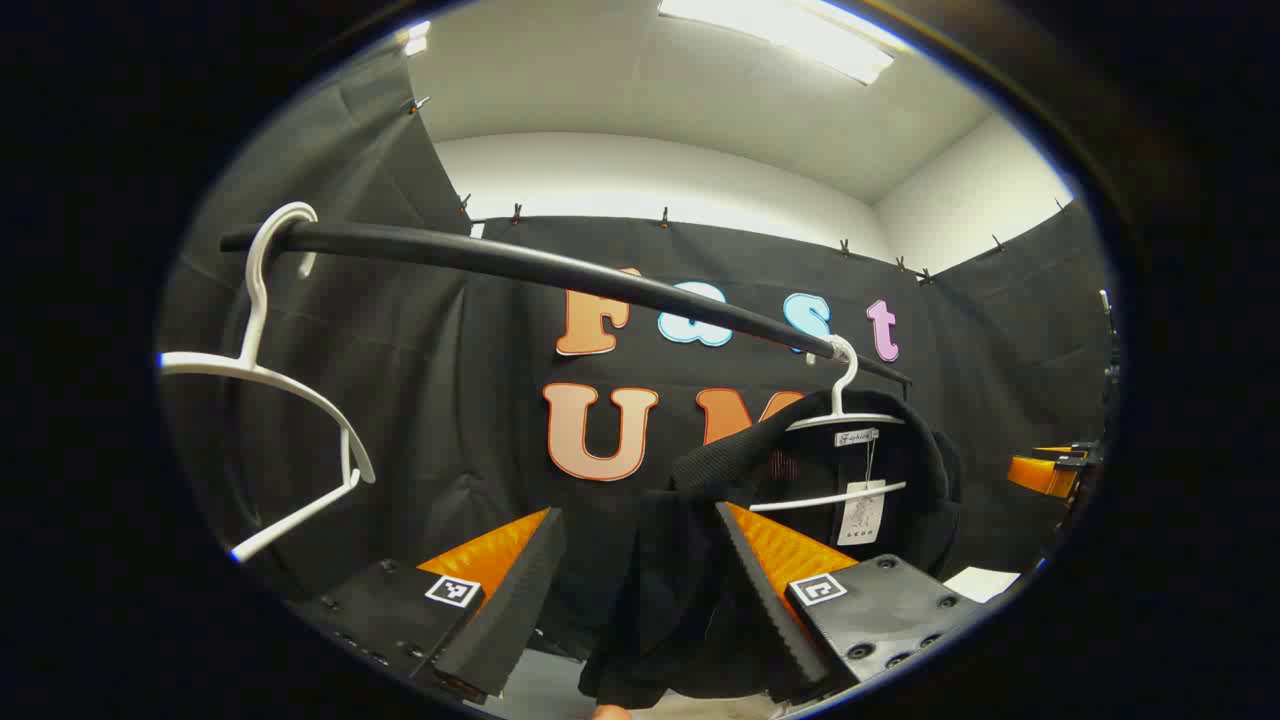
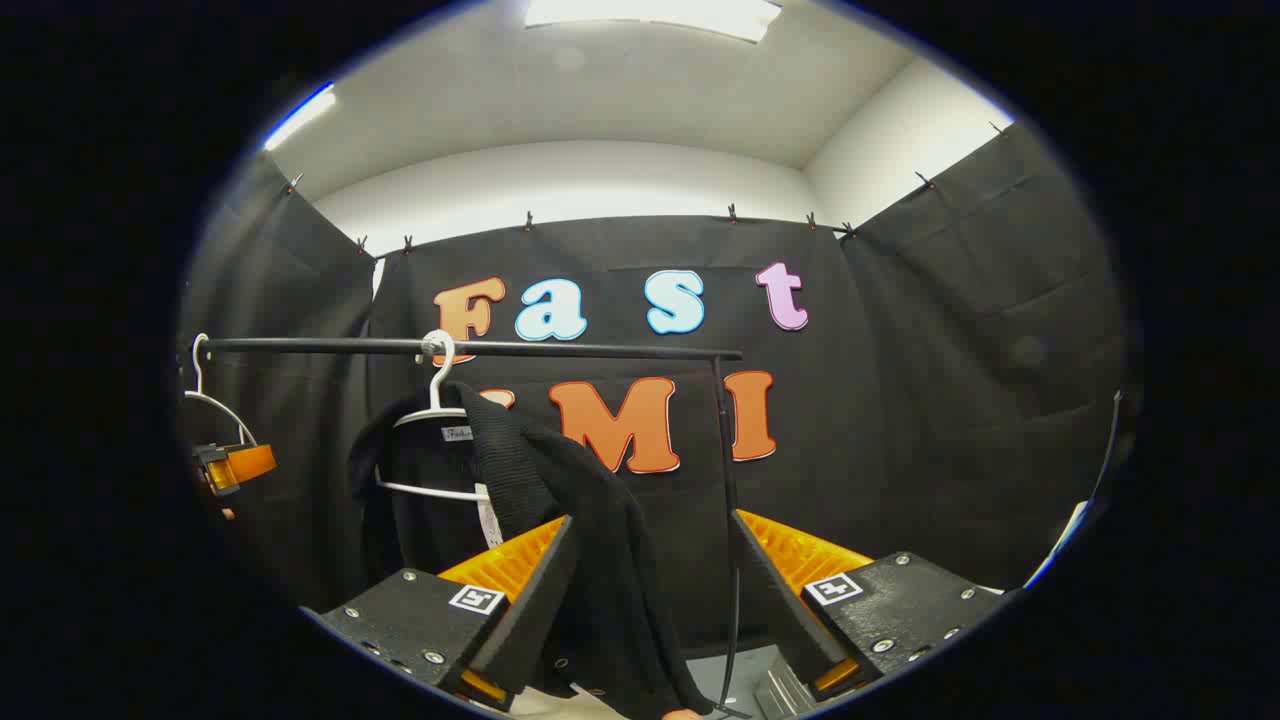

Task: Grasp the clothes on the hanger with both hands and then place them into the laundry hamper below.

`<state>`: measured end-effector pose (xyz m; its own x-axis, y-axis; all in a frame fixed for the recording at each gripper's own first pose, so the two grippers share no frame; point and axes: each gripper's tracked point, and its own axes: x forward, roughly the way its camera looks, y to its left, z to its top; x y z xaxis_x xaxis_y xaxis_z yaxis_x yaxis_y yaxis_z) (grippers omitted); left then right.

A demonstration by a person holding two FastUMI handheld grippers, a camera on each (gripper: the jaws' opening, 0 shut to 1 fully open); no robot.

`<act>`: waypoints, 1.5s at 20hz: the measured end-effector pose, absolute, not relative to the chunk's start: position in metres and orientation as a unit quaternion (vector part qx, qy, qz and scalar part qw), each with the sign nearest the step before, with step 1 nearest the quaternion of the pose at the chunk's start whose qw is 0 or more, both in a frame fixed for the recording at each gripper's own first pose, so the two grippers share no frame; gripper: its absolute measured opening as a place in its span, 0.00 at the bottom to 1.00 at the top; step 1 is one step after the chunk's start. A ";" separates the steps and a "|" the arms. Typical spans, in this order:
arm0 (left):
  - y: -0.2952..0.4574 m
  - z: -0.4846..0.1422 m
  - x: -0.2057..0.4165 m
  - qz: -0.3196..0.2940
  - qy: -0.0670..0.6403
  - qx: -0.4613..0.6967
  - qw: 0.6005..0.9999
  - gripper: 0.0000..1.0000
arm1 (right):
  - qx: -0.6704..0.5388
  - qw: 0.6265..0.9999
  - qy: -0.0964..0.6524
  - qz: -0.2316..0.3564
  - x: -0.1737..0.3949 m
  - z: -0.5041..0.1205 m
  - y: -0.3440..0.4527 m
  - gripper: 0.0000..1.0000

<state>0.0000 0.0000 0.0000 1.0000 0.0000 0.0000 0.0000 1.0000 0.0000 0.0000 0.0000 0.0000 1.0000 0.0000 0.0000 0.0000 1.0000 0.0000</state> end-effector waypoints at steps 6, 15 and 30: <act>0.010 -0.005 0.000 0.003 0.007 -0.005 1.000 0.96 | -0.008 1.000 0.005 0.003 0.003 -0.004 0.015 0.94; 0.013 -0.010 0.000 -0.003 0.011 -0.008 1.000 0.96 | -0.015 1.000 0.007 0.017 0.006 -0.004 0.038 0.94; 0.018 -0.008 -0.007 0.004 0.012 -0.010 1.000 1.00 | -0.036 0.999 0.024 0.017 0.013 -0.038 0.062 0.94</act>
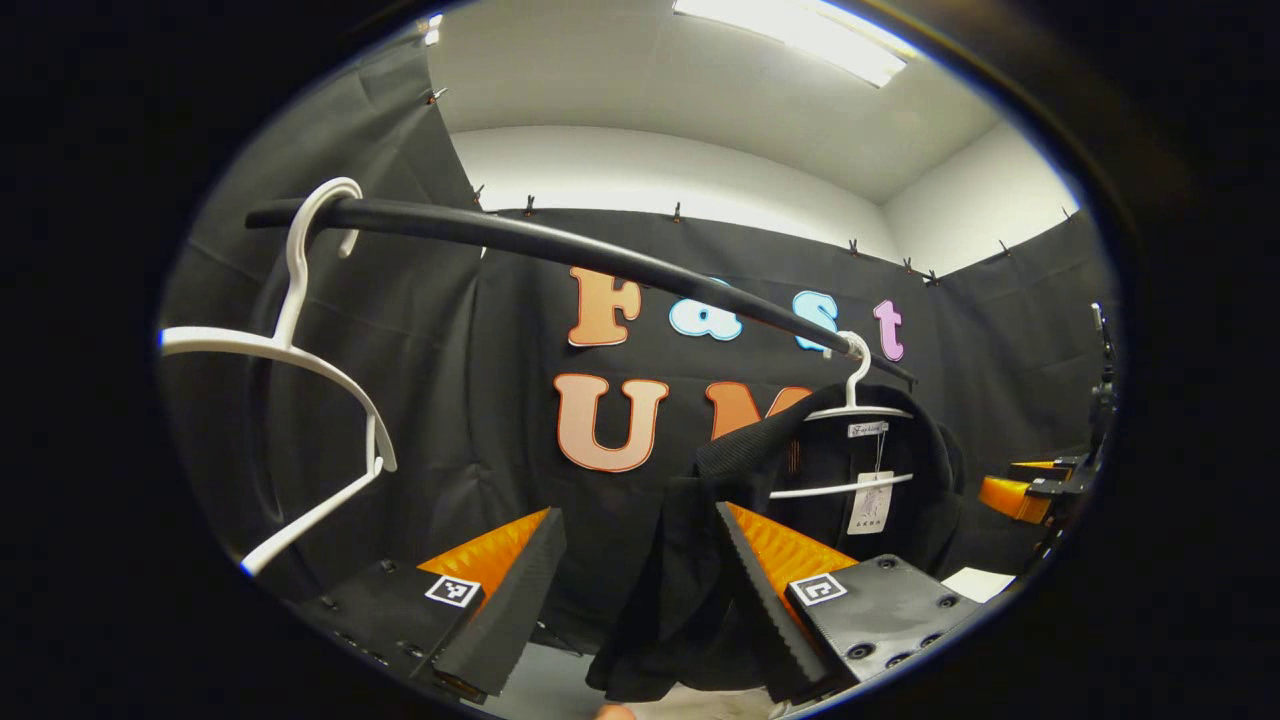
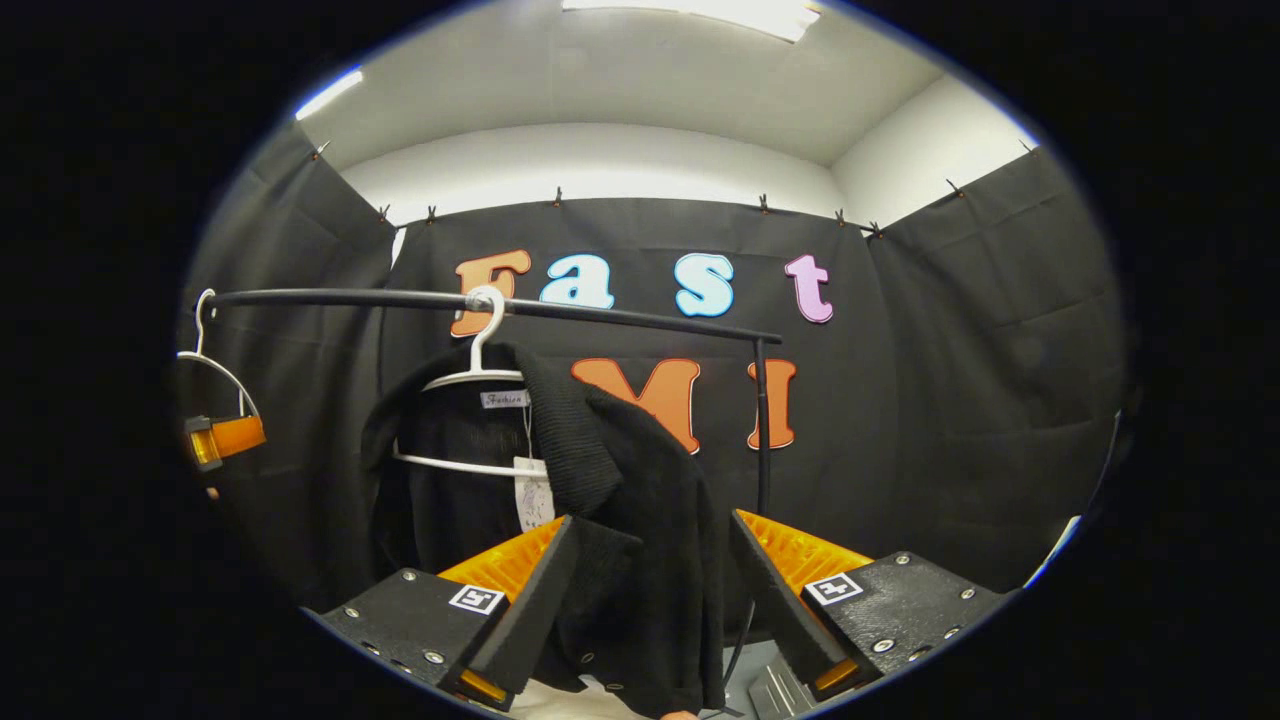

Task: Grasp the clothes on the hanger with both hands and then place them into the laundry hamper below.

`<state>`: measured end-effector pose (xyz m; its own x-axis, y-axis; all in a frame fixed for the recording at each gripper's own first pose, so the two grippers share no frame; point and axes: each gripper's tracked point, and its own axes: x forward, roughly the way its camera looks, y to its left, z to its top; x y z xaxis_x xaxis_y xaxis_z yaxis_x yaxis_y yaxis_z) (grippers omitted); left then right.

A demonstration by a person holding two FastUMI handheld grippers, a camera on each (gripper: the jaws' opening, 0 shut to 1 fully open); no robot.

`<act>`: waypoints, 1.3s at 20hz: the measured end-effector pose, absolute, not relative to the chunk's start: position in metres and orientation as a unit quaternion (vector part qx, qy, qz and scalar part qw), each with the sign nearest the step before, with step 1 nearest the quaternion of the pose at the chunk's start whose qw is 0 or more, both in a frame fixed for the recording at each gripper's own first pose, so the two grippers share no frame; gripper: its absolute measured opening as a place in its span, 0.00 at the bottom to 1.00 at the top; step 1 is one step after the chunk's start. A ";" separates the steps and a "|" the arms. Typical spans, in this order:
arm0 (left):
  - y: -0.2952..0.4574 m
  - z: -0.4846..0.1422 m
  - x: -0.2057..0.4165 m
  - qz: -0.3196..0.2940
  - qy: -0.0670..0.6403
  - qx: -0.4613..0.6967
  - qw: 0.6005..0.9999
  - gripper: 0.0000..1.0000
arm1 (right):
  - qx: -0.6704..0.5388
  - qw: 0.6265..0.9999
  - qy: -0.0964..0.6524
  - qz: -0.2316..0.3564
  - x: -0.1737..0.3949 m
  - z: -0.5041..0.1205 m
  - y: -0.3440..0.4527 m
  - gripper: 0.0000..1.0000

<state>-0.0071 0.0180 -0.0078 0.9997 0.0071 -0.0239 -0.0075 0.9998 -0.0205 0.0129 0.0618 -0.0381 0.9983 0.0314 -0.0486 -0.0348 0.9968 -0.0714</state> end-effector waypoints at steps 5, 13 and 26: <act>0.017 -0.003 -0.008 -0.002 0.011 -0.007 1.000 0.96 | -0.050 0.998 0.038 0.004 0.027 -0.070 0.080 0.94; 0.025 -0.015 -0.008 0.008 0.018 -0.013 1.000 0.96 | -0.077 0.994 0.061 -0.048 0.072 -0.110 0.088 0.93; 0.008 -0.038 0.003 -0.003 0.039 -0.001 0.999 0.96 | -0.021 0.997 0.060 -0.038 0.098 -0.112 0.072 0.45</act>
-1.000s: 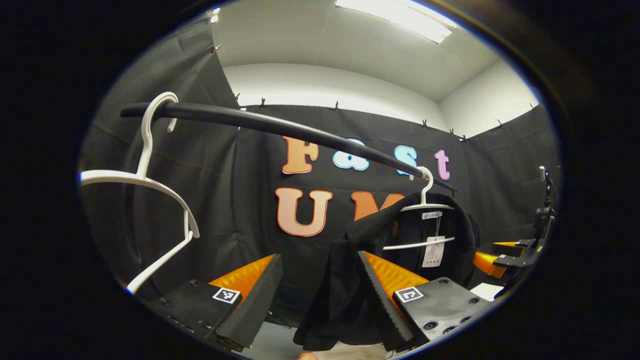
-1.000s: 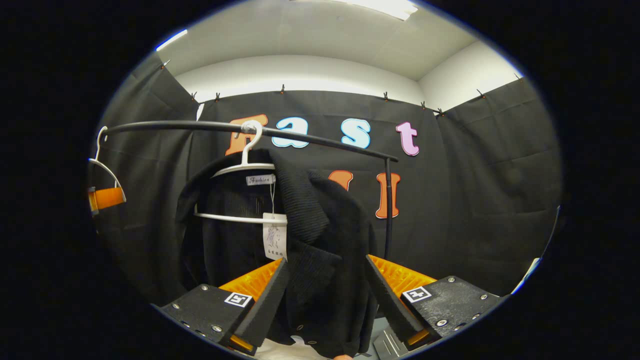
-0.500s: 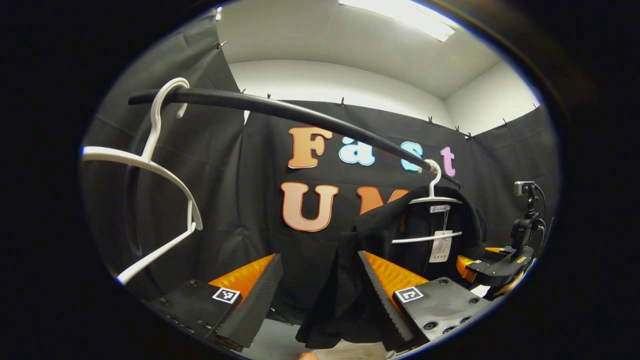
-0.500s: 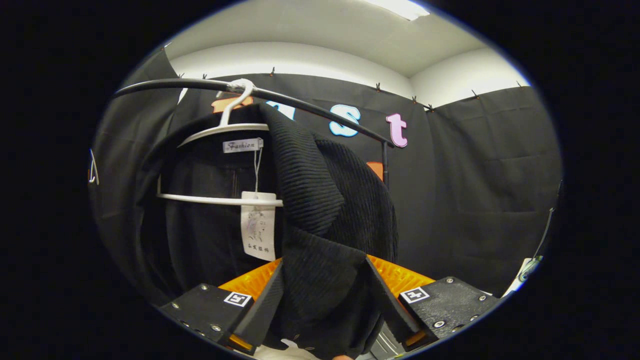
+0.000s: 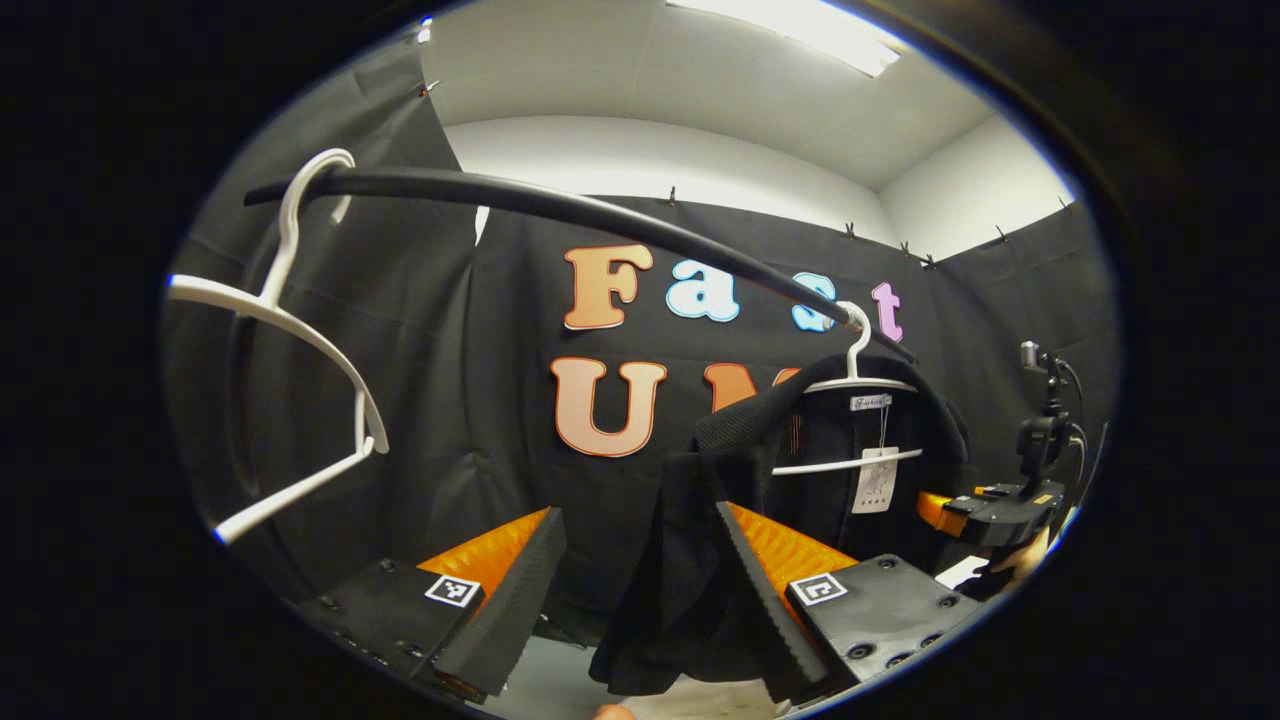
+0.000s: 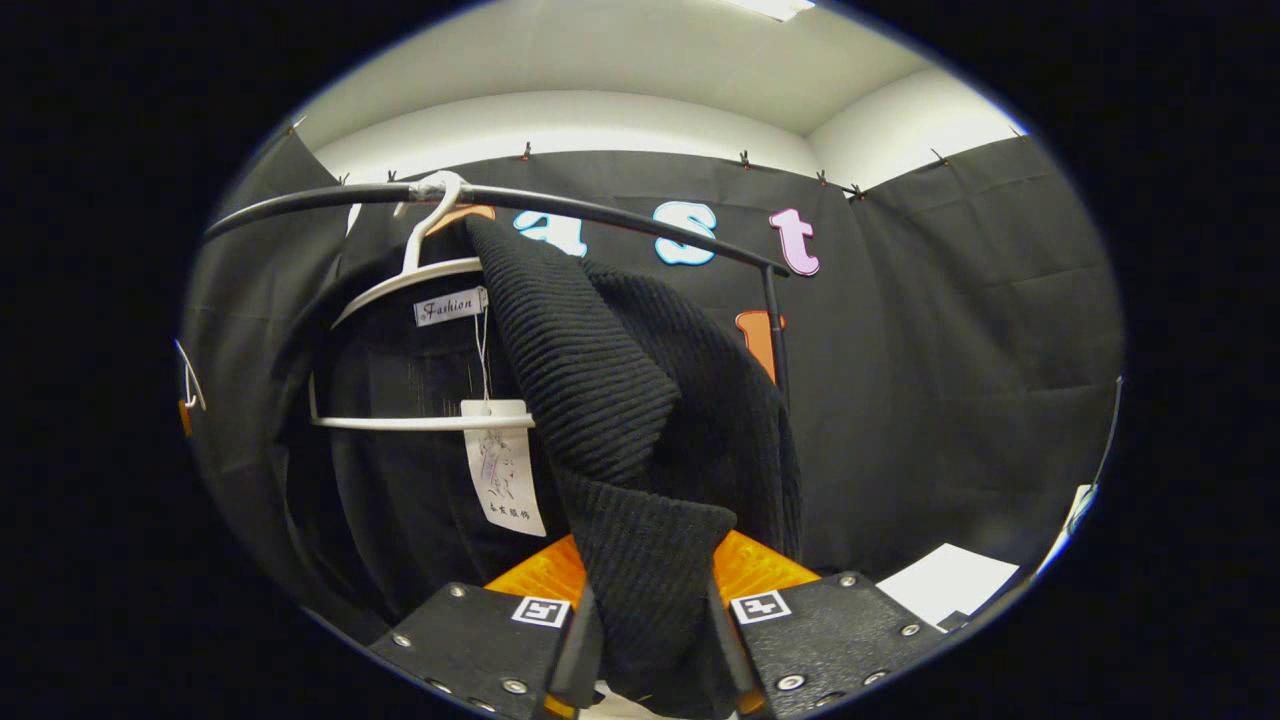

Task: Grasp the clothes on the hanger with both hands and then place them into the laundry hamper below.

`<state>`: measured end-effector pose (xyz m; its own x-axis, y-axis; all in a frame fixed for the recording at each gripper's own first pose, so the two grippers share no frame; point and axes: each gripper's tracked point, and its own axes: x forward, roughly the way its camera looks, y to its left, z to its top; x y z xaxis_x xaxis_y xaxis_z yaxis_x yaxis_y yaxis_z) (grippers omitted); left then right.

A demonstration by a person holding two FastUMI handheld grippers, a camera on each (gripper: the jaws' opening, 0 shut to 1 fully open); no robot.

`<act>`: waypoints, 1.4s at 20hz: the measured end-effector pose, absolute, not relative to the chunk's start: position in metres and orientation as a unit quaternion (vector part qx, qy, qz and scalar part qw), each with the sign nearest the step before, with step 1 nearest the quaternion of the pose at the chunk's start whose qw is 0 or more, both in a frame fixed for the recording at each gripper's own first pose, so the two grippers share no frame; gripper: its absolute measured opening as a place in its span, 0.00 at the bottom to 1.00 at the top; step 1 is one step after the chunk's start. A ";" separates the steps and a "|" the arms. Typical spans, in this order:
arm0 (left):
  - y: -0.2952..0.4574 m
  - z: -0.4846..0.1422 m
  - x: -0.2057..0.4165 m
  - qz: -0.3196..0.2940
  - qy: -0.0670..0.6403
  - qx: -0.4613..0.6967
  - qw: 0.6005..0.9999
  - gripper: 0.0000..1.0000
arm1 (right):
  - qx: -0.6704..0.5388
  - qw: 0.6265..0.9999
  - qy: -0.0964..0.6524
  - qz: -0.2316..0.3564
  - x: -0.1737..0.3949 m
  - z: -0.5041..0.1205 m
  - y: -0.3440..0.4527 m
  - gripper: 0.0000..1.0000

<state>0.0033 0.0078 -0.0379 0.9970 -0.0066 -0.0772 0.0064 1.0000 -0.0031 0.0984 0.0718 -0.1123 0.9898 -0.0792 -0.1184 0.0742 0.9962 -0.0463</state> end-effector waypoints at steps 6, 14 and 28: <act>-0.024 -0.067 0.035 -0.024 0.054 -0.005 0.998 0.96 | -0.024 0.999 0.025 -0.024 0.075 -0.076 0.060 0.10; -0.043 -0.101 0.090 -0.008 0.063 0.026 0.998 0.97 | -0.046 0.999 0.000 -0.003 0.059 -0.046 0.053 0.08; -0.077 -0.116 0.101 -0.064 0.066 0.029 0.995 0.96 | -0.041 0.998 -0.051 -0.003 0.055 0.031 0.026 0.06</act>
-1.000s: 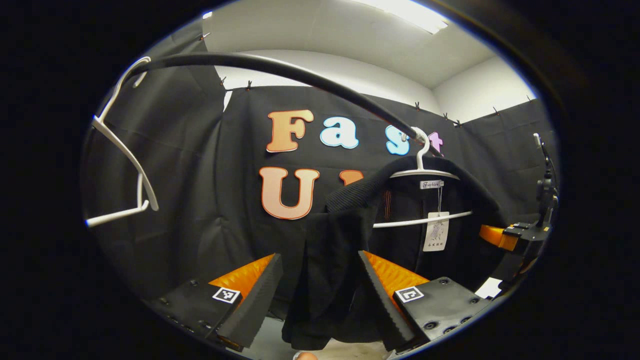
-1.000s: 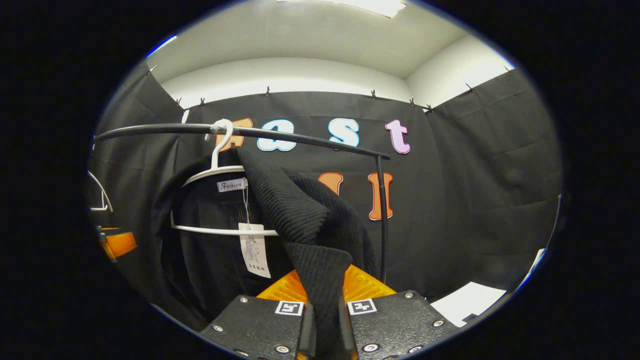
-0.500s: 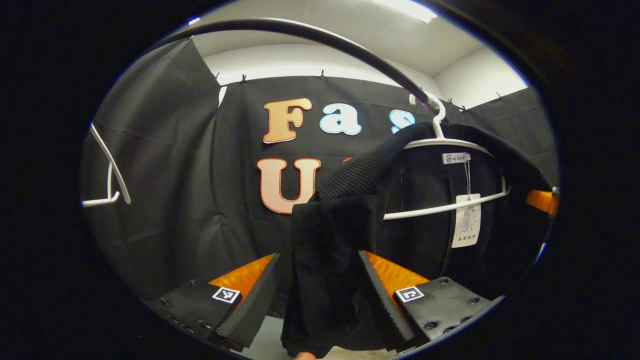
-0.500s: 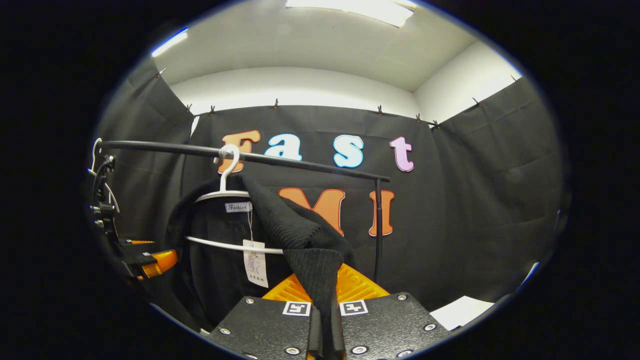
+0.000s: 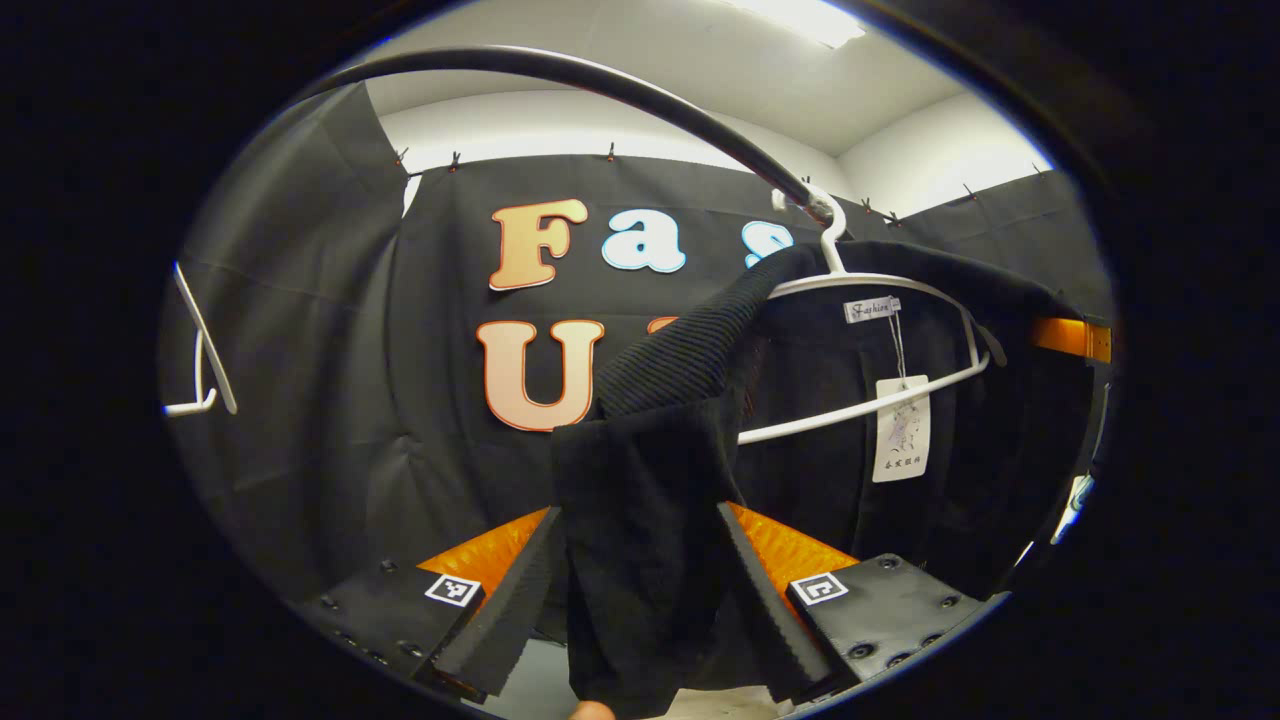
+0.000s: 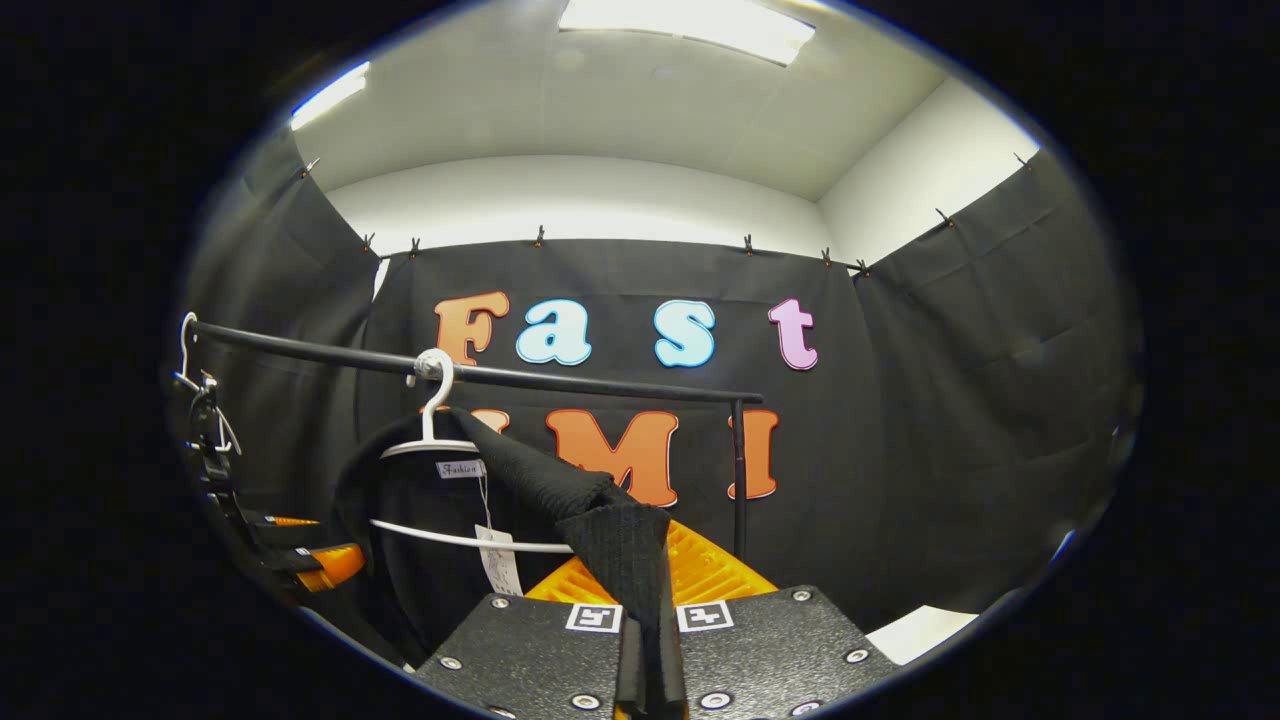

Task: Grasp the clothes on the hanger with both hands and then place them into the laundry hamper below.

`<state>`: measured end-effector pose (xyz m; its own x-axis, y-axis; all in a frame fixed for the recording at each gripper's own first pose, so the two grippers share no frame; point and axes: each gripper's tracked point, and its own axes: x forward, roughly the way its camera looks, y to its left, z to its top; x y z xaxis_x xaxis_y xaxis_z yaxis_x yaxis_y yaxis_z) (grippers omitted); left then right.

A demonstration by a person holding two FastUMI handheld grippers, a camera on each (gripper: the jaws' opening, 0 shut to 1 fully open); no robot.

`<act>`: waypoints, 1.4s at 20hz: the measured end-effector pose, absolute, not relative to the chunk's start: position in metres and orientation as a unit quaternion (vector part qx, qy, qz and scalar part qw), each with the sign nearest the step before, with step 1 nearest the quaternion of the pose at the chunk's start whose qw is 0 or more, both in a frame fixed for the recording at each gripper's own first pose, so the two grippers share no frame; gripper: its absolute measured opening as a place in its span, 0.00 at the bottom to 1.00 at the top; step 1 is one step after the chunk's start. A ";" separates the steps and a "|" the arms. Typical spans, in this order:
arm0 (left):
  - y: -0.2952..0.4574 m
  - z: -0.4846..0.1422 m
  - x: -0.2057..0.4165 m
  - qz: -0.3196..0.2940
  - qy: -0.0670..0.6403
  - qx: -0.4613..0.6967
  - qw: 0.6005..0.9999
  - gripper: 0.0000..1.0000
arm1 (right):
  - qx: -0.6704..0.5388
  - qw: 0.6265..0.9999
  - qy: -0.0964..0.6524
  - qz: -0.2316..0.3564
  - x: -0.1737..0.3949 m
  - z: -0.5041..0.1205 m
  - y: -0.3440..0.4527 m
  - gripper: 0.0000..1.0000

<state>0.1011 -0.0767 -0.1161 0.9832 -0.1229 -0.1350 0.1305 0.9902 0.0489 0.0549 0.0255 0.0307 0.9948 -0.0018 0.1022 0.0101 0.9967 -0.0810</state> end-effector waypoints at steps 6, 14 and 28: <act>-0.081 -0.139 0.120 -0.057 0.093 -0.023 0.994 0.96 | -0.055 0.997 -0.055 -0.002 0.052 0.040 0.022 0.06; -0.101 -0.146 0.119 -0.108 0.099 -0.038 0.988 1.00 | -0.049 0.997 -0.058 0.002 0.057 0.045 0.020 0.06; -0.044 -0.103 0.132 -0.048 0.042 0.028 0.998 0.09 | -0.037 0.998 -0.035 0.030 0.108 0.071 -0.020 0.06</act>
<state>0.1317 -0.0442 -0.1032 0.9919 -0.0931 -0.0863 0.0978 0.9939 0.0516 0.1076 -0.0199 0.0709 0.9959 0.0615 0.0669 -0.0564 0.9956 -0.0751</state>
